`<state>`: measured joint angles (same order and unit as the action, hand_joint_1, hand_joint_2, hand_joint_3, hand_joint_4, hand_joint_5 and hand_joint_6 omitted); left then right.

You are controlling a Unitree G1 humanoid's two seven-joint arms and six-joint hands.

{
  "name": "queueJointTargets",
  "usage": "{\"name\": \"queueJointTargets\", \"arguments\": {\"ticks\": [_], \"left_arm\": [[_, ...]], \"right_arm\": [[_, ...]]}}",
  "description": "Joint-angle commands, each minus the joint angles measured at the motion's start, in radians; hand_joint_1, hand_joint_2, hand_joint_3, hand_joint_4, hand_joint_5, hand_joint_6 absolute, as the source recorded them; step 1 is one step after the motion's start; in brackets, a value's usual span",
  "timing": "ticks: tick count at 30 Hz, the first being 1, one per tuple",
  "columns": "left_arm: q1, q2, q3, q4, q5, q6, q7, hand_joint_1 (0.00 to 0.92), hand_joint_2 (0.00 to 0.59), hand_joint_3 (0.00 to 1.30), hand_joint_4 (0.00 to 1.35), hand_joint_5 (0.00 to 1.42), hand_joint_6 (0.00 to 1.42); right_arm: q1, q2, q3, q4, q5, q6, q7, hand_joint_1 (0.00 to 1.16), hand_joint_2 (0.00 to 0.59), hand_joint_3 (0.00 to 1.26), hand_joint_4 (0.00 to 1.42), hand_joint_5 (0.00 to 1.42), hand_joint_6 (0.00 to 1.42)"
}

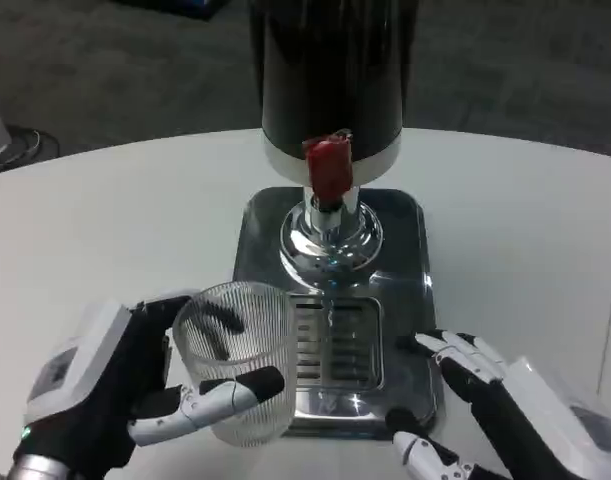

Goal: Grasp the cup under the faucet to collect the drink, then remove the cup.

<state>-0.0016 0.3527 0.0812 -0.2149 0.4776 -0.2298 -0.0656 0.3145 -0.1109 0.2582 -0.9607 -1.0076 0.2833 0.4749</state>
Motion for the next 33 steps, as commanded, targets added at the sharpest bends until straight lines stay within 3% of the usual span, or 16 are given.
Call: {"name": "queueJointTargets", "arguments": {"ticks": [1, 23, 33], "left_arm": [[-0.057, 0.017, -0.009, 0.067, 0.017, -0.01, 0.041, 0.376, 0.162, 1.06, 1.17, 1.38, 1.42], [-0.392, 0.063, -0.173, 0.405, 0.134, -0.032, 0.117, 0.382, 0.166, 1.06, 1.17, 1.38, 1.42], [-0.478, 0.065, -0.229, 0.504, 0.17, -0.014, 0.14, 0.381, 0.165, 1.06, 1.17, 1.38, 1.42]], "right_arm": [[0.013, 0.014, -0.003, -0.03, -0.011, -0.023, -0.012, 0.25, 0.469, 0.17, 0.08, 0.04, 0.06], [0.079, 0.03, -0.073, -0.067, 0.045, -0.059, -0.021, 0.26, 0.479, 0.18, 0.1, 0.06, 0.1], [0.095, 0.027, -0.076, -0.072, 0.058, -0.072, -0.021, 0.26, 0.479, 0.18, 0.1, 0.07, 0.11]]}}
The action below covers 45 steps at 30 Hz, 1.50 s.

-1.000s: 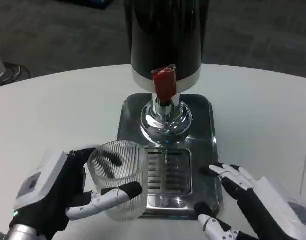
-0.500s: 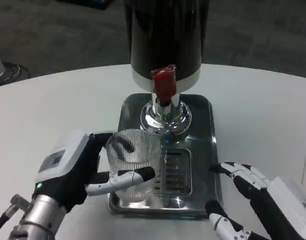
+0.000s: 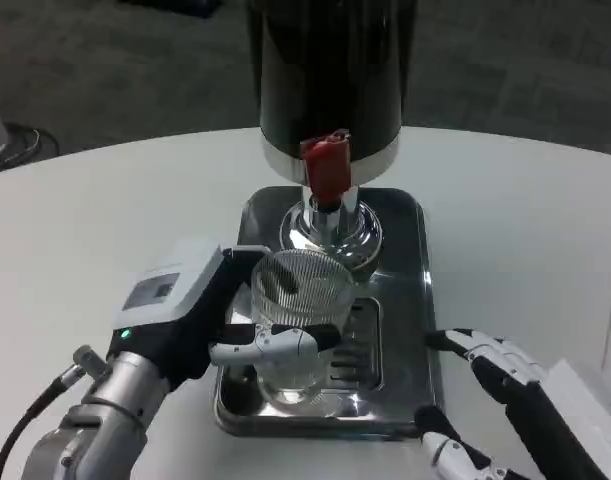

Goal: Grasp the cup under the faucet to collect the drink, then remove the cup.

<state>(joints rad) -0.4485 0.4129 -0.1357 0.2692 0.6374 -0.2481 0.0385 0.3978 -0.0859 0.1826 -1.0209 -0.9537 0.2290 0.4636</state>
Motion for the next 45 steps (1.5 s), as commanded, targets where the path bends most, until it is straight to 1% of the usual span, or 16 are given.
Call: {"name": "queueJointTargets", "arguments": {"ticks": [1, 6, 11, 14, 18, 21, 23, 25, 28, 32, 34, 35, 39, 42, 45], "left_arm": [[-0.035, 0.003, -0.017, 0.023, 0.017, 0.01, 0.039, 0.381, 0.165, 1.06, 1.17, 1.38, 1.42], [-0.045, 0.0, -0.039, 0.028, 0.033, 0.031, 0.056, 0.377, 0.162, 1.06, 1.16, 1.37, 1.42], [-0.055, 0.002, -0.065, 0.024, 0.055, 0.041, 0.056, 0.377, 0.162, 1.06, 1.16, 1.36, 1.42], [-0.063, 0.005, -0.083, 0.019, 0.065, 0.059, 0.043, 0.376, 0.162, 1.05, 1.15, 1.33, 1.42], [-0.071, 0.011, -0.106, 0.012, 0.072, 0.09, 0.022, 0.367, 0.161, 0.99, 1.08, 1.26, 1.41], [-0.07, 0.013, -0.113, 0.007, 0.069, 0.11, 0.015, 0.332, 0.149, 0.9, 0.95, 1.14, 1.36], [-0.066, 0.016, -0.115, 0.001, 0.067, 0.117, 0.017, 0.313, 0.14, 0.86, 0.9, 1.1, 1.35], [-0.063, 0.018, -0.118, -0.005, 0.067, 0.126, 0.02, 0.272, 0.126, 0.77, 0.76, 0.96, 1.28], [-0.059, 0.022, -0.119, -0.01, 0.068, 0.135, 0.023, 0.24, 0.118, 0.7, 0.65, 0.83, 1.19], [-0.054, 0.026, -0.121, -0.017, 0.072, 0.146, 0.03, 0.224, 0.11, 0.66, 0.58, 0.75, 1.14], [-0.052, 0.027, -0.121, -0.021, 0.075, 0.151, 0.035, 0.215, 0.106, 0.63, 0.5, 0.67, 1.06], [-0.051, 0.028, -0.121, -0.023, 0.075, 0.153, 0.036, 0.209, 0.106, 0.61, 0.49, 0.66, 1.05], [-0.052, 0.029, -0.12, -0.025, 0.079, 0.154, 0.032, 0.201, 0.101, 0.6, 0.48, 0.64, 1.01], [-0.054, 0.028, -0.121, -0.024, 0.08, 0.153, 0.026, 0.191, 0.093, 0.56, 0.44, 0.61, 0.97], [-0.055, 0.028, -0.122, -0.022, 0.08, 0.151, 0.025, 0.179, 0.087, 0.49, 0.37, 0.52, 0.85]], "right_arm": [[0.011, 0.002, 0.001, -0.012, 0.004, -0.019, -0.008, 0.26, 0.479, 0.18, 0.1, 0.07, 0.11], [0.029, 0.003, 0.015, -0.016, 0.007, -0.026, -0.003, 0.26, 0.479, 0.18, 0.1, 0.07, 0.11], [0.037, 0.001, 0.008, -0.021, 0.014, -0.03, -0.001, 0.26, 0.479, 0.18, 0.1, 0.07, 0.11], [0.037, -0.003, 0.005, -0.021, 0.022, -0.031, 0.0, 0.26, 0.479, 0.18, 0.1, 0.07, 0.11], [0.039, -0.006, -0.001, -0.022, 0.031, -0.03, 0.001, 0.26, 0.479, 0.18, 0.1, 0.07, 0.11], [0.04, -0.006, -0.004, -0.02, 0.036, -0.03, 0.001, 0.26, 0.479, 0.18, 0.1, 0.07, 0.11], [0.038, -0.006, -0.004, -0.017, 0.037, -0.028, 0.002, 0.26, 0.479, 0.18, 0.1, 0.07, 0.11], [0.037, -0.005, -0.002, -0.015, 0.038, -0.026, 0.002, 0.26, 0.479, 0.18, 0.1, 0.08, 0.11], [0.035, -0.005, -0.002, -0.012, 0.04, -0.025, 0.003, 0.26, 0.479, 0.19, 0.1, 0.08, 0.11], [0.032, -0.005, -0.003, -0.009, 0.039, -0.023, 0.003, 0.26, 0.479, 0.19, 0.1, 0.08, 0.12], [0.03, -0.004, -0.002, -0.007, 0.04, -0.021, 0.003, 0.26, 0.479, 0.2, 0.1, 0.08, 0.12], [0.029, -0.003, -0.002, -0.006, 0.041, -0.02, 0.004, 0.26, 0.479, 0.2, 0.1, 0.08, 0.13], [0.025, -0.001, -0.002, -0.003, 0.041, -0.016, 0.004, 0.26, 0.479, 0.2, 0.1, 0.09, 0.13], [0.025, 0.0, -0.005, -0.003, 0.042, -0.014, 0.005, 0.26, 0.479, 0.2, 0.11, 0.09, 0.13], [0.026, 0.0, -0.006, -0.001, 0.046, -0.011, 0.005, 0.26, 0.479, 0.2, 0.11, 0.1, 0.13]]}}
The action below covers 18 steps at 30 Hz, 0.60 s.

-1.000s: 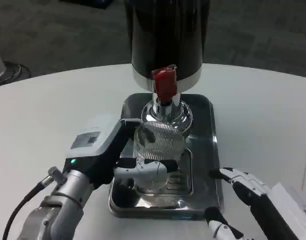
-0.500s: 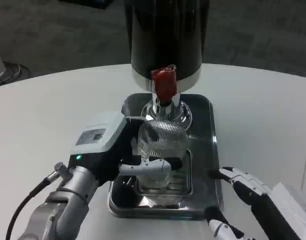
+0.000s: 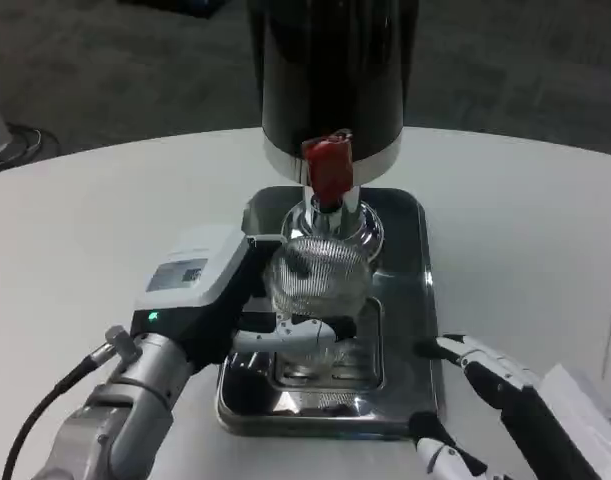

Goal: Grasp the cup under the faucet to collect the drink, then remove the cup.

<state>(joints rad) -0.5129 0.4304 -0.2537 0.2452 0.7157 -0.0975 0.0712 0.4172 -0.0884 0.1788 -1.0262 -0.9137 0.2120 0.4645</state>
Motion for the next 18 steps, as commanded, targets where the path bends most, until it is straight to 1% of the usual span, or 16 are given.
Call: {"name": "queueJointTargets", "arguments": {"ticks": [1, 3, 6, 7, 10, 11, 14, 18], "left_arm": [[0.009, 0.01, -0.004, 0.002, 0.001, -0.001, -0.006, 0.171, 0.088, 0.45, 0.34, 0.48, 0.81], [0.01, 0.011, -0.003, 0.001, -0.001, -0.005, -0.003, 0.149, 0.08, 0.38, 0.28, 0.4, 0.69], [0.012, 0.012, 0.001, -0.004, -0.004, -0.009, 0.0, 0.137, 0.08, 0.34, 0.26, 0.37, 0.65], [0.015, 0.013, 0.004, -0.007, -0.006, -0.011, 0.004, 0.13, 0.076, 0.32, 0.24, 0.34, 0.61], [0.023, 0.016, 0.01, -0.019, -0.009, -0.017, 0.008, 0.118, 0.076, 0.29, 0.2, 0.3, 0.54], [0.025, 0.017, 0.011, -0.023, -0.01, -0.016, 0.006, 0.114, 0.075, 0.28, 0.19, 0.28, 0.53], [0.029, 0.017, 0.012, -0.03, -0.012, -0.014, 0.001, 0.111, 0.075, 0.26, 0.17, 0.26, 0.5], [0.043, 0.018, 0.02, -0.05, -0.018, -0.013, 0.002, 0.079, 0.064, 0.17, 0.07, 0.19, 0.42]], "right_arm": [[0.006, 0.004, -0.002, 0.005, 0.007, 0.007, 0.004, 0.26, 0.479, 0.2, 0.11, 0.11, 0.13], [0.003, 0.005, 0.0, 0.007, 0.006, 0.008, 0.004, 0.26, 0.479, 0.2, 0.11, 0.11, 0.13], [0.003, 0.006, 0.003, 0.008, 0.005, 0.009, 0.003, 0.27, 0.473, 0.21, 0.12, 0.11, 0.14], [0.004, 0.006, 0.003, 0.008, 0.005, 0.011, 0.003, 0.27, 0.472, 0.21, 0.12, 0.11, 0.14], [0.006, 0.007, 0.004, 0.009, 0.006, 0.012, 0.004, 0.27, 0.473, 0.21, 0.12, 0.11, 0.14], [0.006, 0.007, 0.004, 0.009, 0.008, 0.014, 0.005, 0.28, 0.483, 0.21, 0.12, 0.11, 0.14], [0.006, 0.006, 0.004, 0.006, 0.006, 0.012, 0.003, 0.29, 0.486, 0.21, 0.12, 0.11, 0.14], [0.006, 0.007, 0.004, 0.007, 0.008, 0.014, 0.005, 0.29, 0.486, 0.21, 0.12, 0.12, 0.14]]}}
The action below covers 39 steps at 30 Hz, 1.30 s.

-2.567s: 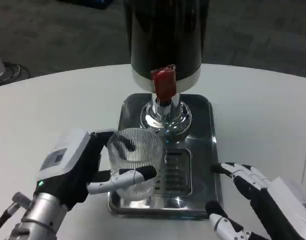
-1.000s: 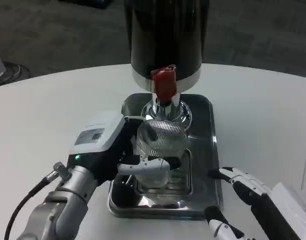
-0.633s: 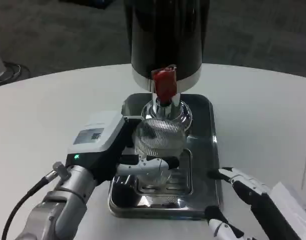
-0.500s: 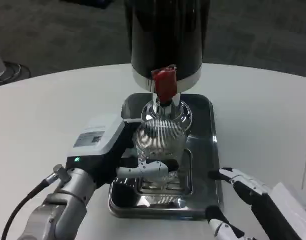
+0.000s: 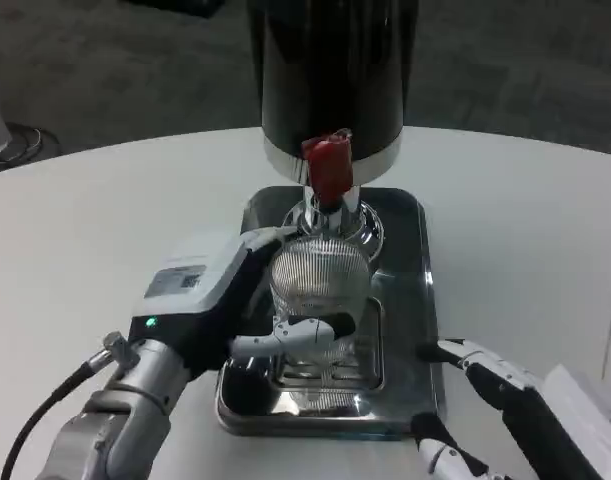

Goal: Grasp the cup under the faucet to collect the drink, then remove the cup.

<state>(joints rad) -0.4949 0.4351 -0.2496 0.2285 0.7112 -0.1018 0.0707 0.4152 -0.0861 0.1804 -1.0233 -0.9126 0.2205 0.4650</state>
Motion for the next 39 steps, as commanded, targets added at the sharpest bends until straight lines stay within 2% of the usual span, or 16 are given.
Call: {"name": "queueJointTargets", "arguments": {"ticks": [1, 6, 14, 19, 25, 30, 34, 39], "left_arm": [[0.028, 0.013, 0.018, -0.037, -0.014, -0.007, 0.002, 0.077, 0.064, 0.17, 0.07, 0.18, 0.42], [0.043, 0.018, 0.035, -0.064, -0.017, -0.003, 0.001, 0.056, 0.05, 0.12, 0.0, 0.14, 0.37], [0.088, 0.032, 0.077, -0.134, -0.045, -0.005, -0.007, 0.049, 0.047, 0.12, 0.0, 0.14, 0.37], [0.145, 0.037, 0.136, -0.234, -0.093, -0.003, -0.016, 0.042, 0.052, 0.14, 0.03, 0.15, 0.37], [0.229, 0.022, 0.255, -0.38, -0.238, -0.093, 0.0, 0.024, 0.095, 0.22, 0.18, 0.25, 0.34], [0.224, 0.033, 0.326, -0.449, -0.418, -0.146, -0.086, 0.029, 0.119, 0.29, 0.23, 0.28, 0.34], [0.18, 0.036, 0.339, -0.476, -0.518, -0.156, -0.16, 0.022, 0.109, 0.28, 0.23, 0.31, 0.37], [0.079, 0.039, 0.315, -0.452, -0.634, -0.116, -0.294, 0.0, 0.101, 0.25, 0.23, 0.35, 0.42]], "right_arm": [[0.007, 0.004, 0.002, 0.004, 0.008, 0.005, 0.004, 0.29, 0.486, 0.22, 0.12, 0.13, 0.15], [0.006, 0.005, 0.004, 0.004, 0.009, 0.007, 0.005, 0.3, 0.486, 0.22, 0.12, 0.14, 0.16], [-0.001, 0.006, 0.002, 0.005, 0.012, 0.013, 0.004, 0.3, 0.486, 0.22, 0.13, 0.16, 0.16], [-0.003, 0.007, 0.006, 0.006, 0.011, 0.018, 0.006, 0.3, 0.486, 0.23, 0.13, 0.17, 0.16], [-0.021, 0.004, 0.01, 0.013, 0.012, 0.022, 0.013, 0.3, 0.486, 0.23, 0.14, 0.17, 0.16], [-0.028, -0.002, 0.015, 0.012, 0.012, 0.018, 0.017, 0.3, 0.486, 0.23, 0.14, 0.17, 0.16], [-0.022, -0.001, 0.02, 0.016, 0.011, 0.016, 0.01, 0.3, 0.486, 0.23, 0.14, 0.17, 0.16], [-0.005, -0.001, 0.017, 0.008, 0.009, 0.01, -0.002, 0.3, 0.486, 0.23, 0.15, 0.17, 0.17]]}}
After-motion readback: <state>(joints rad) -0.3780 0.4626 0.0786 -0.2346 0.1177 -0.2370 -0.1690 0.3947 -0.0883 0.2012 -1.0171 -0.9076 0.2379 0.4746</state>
